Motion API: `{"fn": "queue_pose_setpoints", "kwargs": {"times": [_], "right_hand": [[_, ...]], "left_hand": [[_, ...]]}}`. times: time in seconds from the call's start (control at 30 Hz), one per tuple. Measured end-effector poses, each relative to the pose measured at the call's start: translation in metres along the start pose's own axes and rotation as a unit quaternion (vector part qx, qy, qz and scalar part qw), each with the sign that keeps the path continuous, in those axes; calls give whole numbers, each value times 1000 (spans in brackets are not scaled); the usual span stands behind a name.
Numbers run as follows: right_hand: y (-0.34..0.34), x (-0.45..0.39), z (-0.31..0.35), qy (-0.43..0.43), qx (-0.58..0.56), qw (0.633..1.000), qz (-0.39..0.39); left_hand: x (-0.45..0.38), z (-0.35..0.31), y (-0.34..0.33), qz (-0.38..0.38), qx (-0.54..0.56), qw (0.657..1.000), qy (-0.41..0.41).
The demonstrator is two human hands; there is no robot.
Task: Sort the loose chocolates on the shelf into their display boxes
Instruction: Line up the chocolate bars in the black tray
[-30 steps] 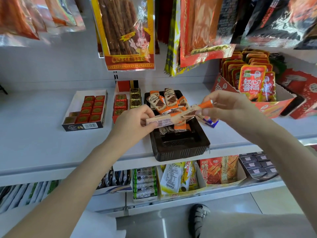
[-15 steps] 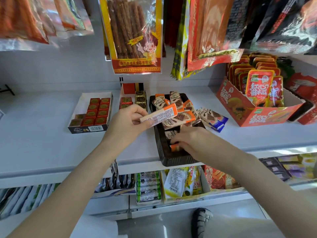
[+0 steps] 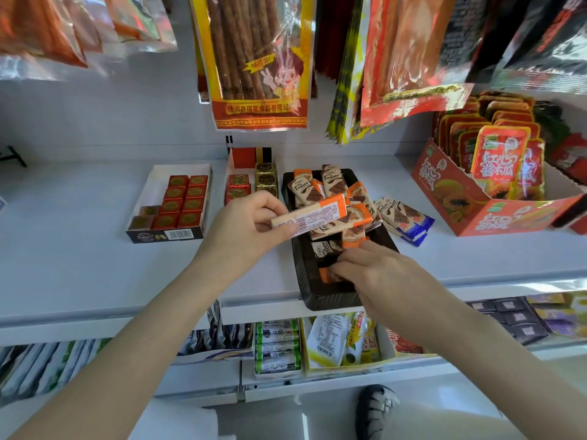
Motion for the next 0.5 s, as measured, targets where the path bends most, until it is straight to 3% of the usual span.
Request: {"fn": "queue_pose_setpoints", "kwargs": {"times": [0.07, 0.13, 0.17, 0.27, 0.3, 0.4, 0.5], "right_hand": [[13, -1, -6, -66, -113, 991, -32], [30, -3, -14, -173, -259, 946, -85], [36, -4, -18, -218, -359, 902, -98], [43, -9, -17, -274, -636, 714, -103], [44, -10, -15, -271, -671, 683, -103], [45, -12, -9, -264, -714, 640, -105], [44, -10, -16, -301, -711, 619, -144]], "left_hand": [[0, 0, 0, 0, 4, 1000, -12], [0, -2, -1, 5, 12, 999, -34], [1, -4, -3, 14, 19, 999, -48], [5, -11, -12, 39, 1, 995, -95], [7, -12, -15, 31, -36, 992, -119], [10, -11, -22, 5, -159, 966, -201], [9, -7, -24, 32, -184, 954, -233]]}}
Point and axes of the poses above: each hand's wrist, its own x-axis away from the middle knuckle, its own y-axis out of the back of the hand, z = x × y, the point moved 1 cm from there along -x, towards the middle knuckle, and after that the axes turned 2 degrees about y, right-handed, at the moved point
